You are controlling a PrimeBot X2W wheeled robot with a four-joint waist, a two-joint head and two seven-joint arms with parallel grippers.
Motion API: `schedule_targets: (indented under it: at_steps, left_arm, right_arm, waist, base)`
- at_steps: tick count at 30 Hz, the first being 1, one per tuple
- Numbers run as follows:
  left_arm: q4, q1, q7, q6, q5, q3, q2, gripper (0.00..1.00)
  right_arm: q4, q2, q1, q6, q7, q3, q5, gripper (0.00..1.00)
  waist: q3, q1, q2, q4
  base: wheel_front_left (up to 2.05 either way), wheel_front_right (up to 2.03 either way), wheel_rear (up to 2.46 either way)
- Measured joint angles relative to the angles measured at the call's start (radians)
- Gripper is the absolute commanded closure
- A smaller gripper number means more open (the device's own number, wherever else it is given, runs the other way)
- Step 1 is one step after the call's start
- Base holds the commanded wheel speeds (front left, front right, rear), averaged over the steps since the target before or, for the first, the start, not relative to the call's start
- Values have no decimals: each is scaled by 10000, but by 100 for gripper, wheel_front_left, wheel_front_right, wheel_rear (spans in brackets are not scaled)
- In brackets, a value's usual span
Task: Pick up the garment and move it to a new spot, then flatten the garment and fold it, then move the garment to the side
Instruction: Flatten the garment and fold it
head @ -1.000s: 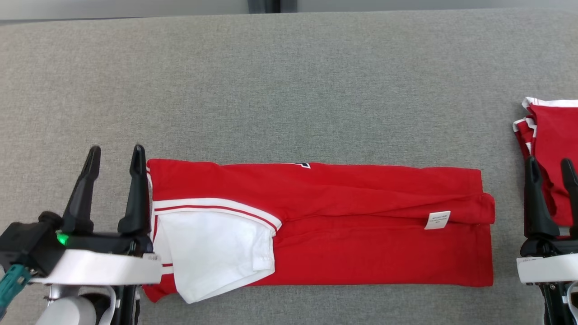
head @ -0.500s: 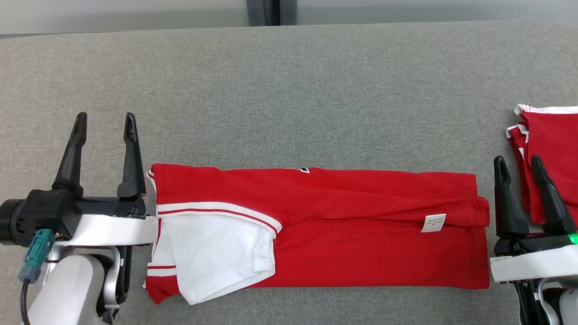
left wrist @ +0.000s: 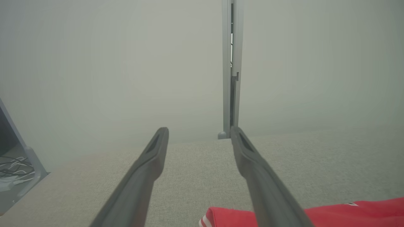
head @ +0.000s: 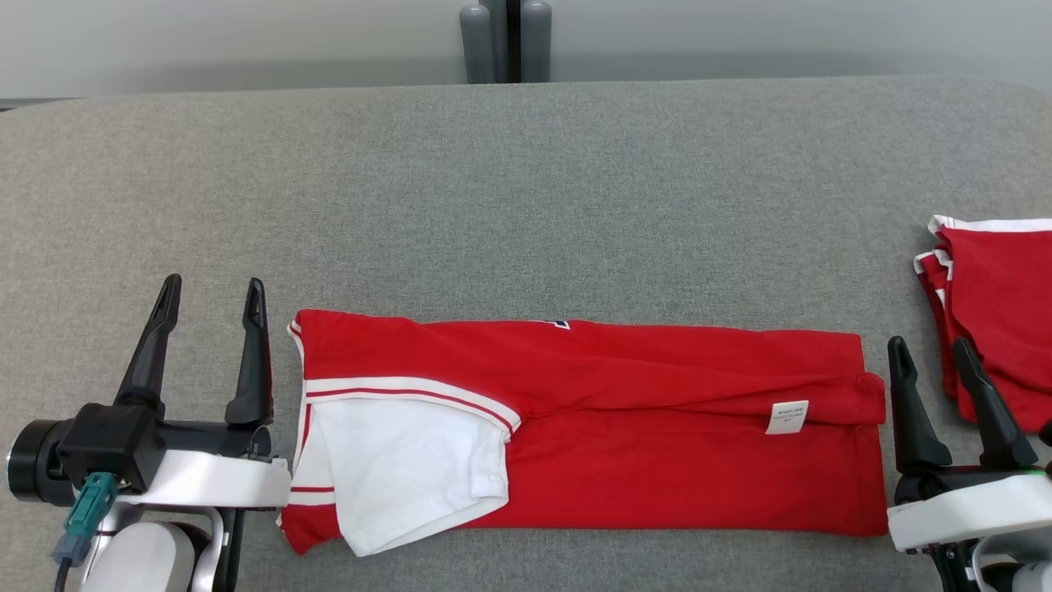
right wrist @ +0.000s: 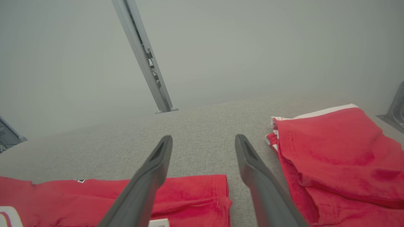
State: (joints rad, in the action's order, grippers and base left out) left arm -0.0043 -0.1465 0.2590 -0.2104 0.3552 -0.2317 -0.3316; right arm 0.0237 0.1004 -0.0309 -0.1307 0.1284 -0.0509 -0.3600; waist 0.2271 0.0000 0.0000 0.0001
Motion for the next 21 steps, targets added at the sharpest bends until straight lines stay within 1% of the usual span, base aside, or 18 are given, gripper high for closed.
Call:
schedule_targets:
  at_steps: [13, 17, 20, 21]
  left_arm:
    - [21, 12, 2, 134, -15, -79, 21, 0]
    - [48, -51, 6, 213, -58, -184, 38, 0]
    - [46, -190, 8, 234, -148, -318, 73, 0]
    - [25, -300, 10, 247, -182, -376, 113, 0]
  right_arm:
    - [42, -36, 7, 0, -151, -171, 73, 0]
    - [665, 88, -18, 0, -165, -629, -35, 0]
    - [1430, 199, -158, 2, -136, -767, -128, 0]
    - [2000, 238, -400, 0, -132, -654, -188, 0]
  waist:
    - [-139, 0, 0, 159]
    - [-98, 0, 0, 266]
    - [-6, 0, 0, 339]
    - [67, 0, 0, 361]
  base:
    - [0, 0, 0]
    - [0, 0, 0]
    - [0, 0, 0]
    - [0, 0, 0]
